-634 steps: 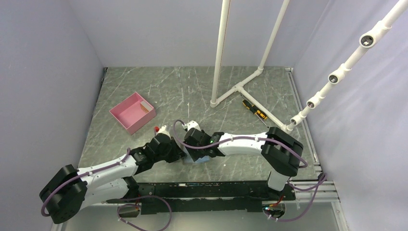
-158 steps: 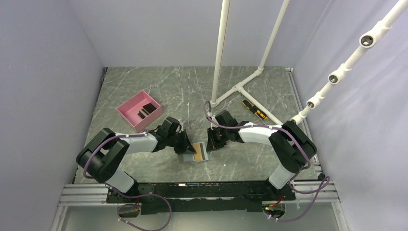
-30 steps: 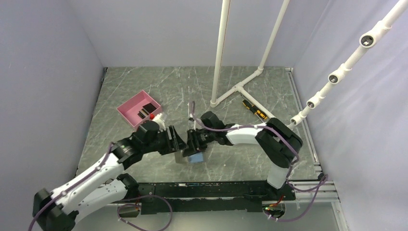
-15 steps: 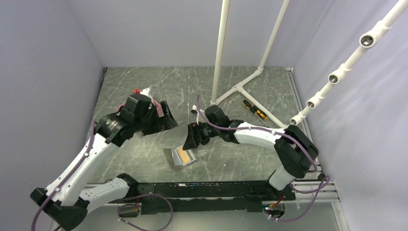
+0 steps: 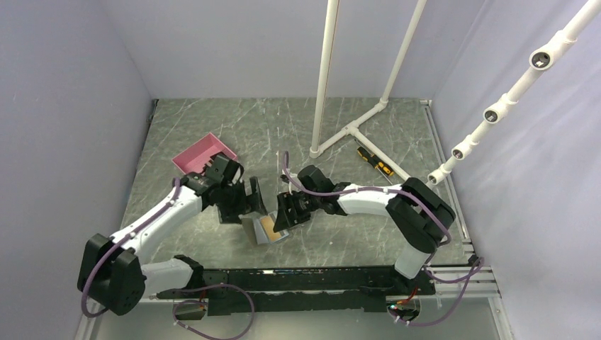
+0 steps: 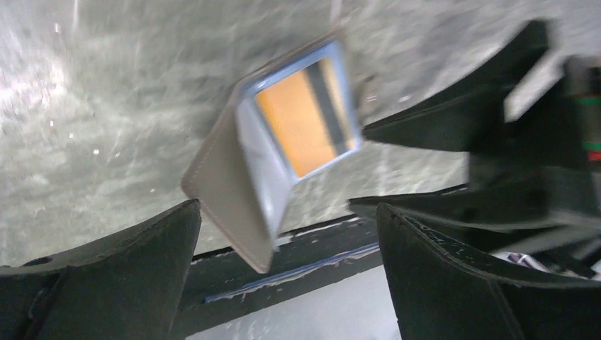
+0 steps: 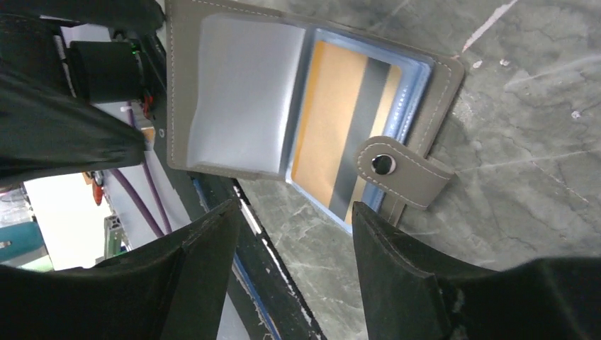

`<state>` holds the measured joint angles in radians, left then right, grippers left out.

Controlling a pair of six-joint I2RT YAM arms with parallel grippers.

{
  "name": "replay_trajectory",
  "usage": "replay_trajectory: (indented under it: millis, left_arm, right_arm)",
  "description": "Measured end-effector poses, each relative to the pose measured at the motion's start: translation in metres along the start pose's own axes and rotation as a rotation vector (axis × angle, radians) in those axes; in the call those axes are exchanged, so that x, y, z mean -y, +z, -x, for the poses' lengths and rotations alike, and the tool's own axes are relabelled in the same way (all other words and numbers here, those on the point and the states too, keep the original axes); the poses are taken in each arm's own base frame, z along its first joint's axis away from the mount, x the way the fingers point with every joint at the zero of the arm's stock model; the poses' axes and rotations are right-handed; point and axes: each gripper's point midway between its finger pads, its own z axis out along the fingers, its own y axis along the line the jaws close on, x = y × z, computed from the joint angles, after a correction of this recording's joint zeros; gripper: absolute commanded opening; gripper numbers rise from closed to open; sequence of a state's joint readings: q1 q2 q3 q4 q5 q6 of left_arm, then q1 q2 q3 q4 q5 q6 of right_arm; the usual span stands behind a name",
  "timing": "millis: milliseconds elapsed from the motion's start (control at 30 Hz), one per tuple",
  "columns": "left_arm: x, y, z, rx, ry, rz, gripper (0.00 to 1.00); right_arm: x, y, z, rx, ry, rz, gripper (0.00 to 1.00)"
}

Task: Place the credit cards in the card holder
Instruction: Insert the credit card into the card holder.

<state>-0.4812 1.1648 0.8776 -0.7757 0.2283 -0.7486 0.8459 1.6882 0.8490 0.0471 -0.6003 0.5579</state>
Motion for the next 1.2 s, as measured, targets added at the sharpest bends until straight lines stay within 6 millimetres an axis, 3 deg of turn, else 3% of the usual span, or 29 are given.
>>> replay_trajectory:
  millis: [100,200,267,400,600,767,967,1200]
  left_arm:
    - [-0.028,0.021,-0.028,-0.091,-0.030,0.058,0.95]
    - [-0.038,0.031,-0.041,-0.118,-0.046,0.061,0.83]
    - [-0.039,0.037,-0.044,-0.121,-0.056,0.054,0.77]
    - [-0.038,0.047,-0.044,-0.122,-0.053,0.040,0.55]
    - [-0.034,0.053,-0.042,-0.105,-0.039,0.029,0.34]
    - [-0.043,0.066,-0.049,-0.124,-0.059,0.048,0.21]
    - [-0.050,0.079,-0.056,-0.156,-0.065,0.074,0.13]
    - [-0.047,0.083,-0.057,-0.159,-0.058,0.066,0.13]
  right_arm:
    - [0.007,0.005,-0.005,-0.016,0.018,-0.010,0.56]
    - [0.014,0.010,-0.010,-0.033,0.037,-0.020,0.55]
    - [0.014,0.011,-0.010,-0.032,0.036,-0.018,0.54]
    - [0.014,0.011,-0.009,-0.029,0.034,-0.016,0.55]
    - [0.014,0.013,-0.009,-0.031,0.035,-0.011,0.55]
    - [0.010,0.017,-0.009,-0.038,0.056,0.025,0.55]
    - [0.004,0.022,-0.009,-0.046,0.084,0.072,0.56]
    - [-0.007,0.025,-0.007,-0.054,0.124,0.139,0.58]
